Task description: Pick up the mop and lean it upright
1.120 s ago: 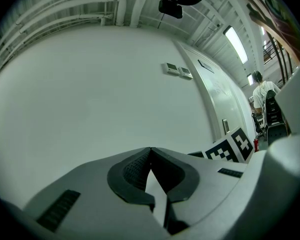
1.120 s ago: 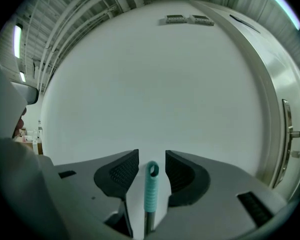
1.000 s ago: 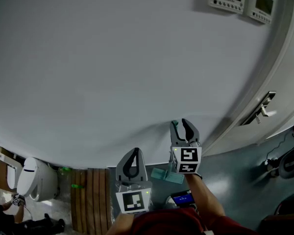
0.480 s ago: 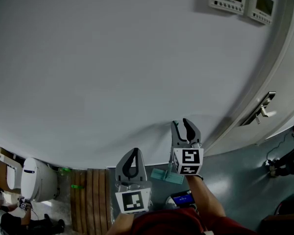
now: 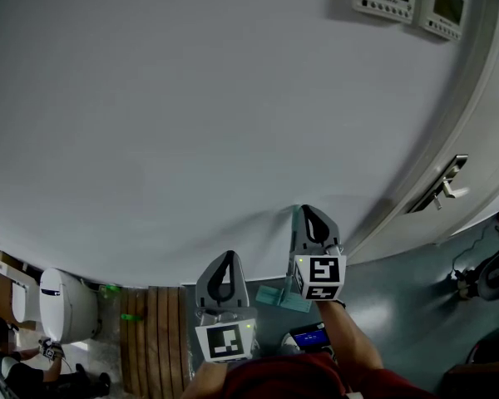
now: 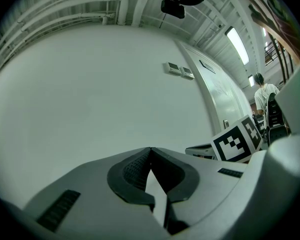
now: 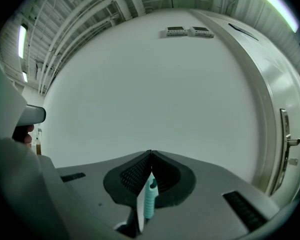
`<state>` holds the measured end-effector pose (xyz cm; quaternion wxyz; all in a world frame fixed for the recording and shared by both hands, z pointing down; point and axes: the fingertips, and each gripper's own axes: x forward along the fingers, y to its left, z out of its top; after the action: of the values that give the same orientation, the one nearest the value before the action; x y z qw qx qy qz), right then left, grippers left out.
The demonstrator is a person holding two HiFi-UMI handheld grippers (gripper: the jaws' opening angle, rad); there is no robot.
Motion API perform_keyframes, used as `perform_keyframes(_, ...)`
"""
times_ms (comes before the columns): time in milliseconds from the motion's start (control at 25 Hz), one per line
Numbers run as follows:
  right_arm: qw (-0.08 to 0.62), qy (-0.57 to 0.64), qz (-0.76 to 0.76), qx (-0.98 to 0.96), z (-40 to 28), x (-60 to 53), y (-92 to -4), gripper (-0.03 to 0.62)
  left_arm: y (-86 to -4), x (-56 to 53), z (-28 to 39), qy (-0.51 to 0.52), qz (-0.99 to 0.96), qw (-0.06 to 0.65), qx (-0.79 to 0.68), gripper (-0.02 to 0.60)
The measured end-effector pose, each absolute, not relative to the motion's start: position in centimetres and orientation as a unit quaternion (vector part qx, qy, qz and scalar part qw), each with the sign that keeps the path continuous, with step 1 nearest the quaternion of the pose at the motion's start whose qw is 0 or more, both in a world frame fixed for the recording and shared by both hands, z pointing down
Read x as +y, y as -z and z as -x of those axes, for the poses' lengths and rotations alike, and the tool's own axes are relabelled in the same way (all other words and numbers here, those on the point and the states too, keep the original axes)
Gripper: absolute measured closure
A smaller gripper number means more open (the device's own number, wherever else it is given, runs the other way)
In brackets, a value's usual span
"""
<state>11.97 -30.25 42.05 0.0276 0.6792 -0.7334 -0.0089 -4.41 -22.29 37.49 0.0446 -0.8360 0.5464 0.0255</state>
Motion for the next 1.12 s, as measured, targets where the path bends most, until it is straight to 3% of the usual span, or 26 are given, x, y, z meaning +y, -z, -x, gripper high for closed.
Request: perform_keyframes(1120, 0.003, 0.016, -0.66, -0.751, -12.5, -25.8, -39.7, 0.577, -38.0, -22.7, 3.3, -0.021, 0.842, 0.046, 0.537, 0.568)
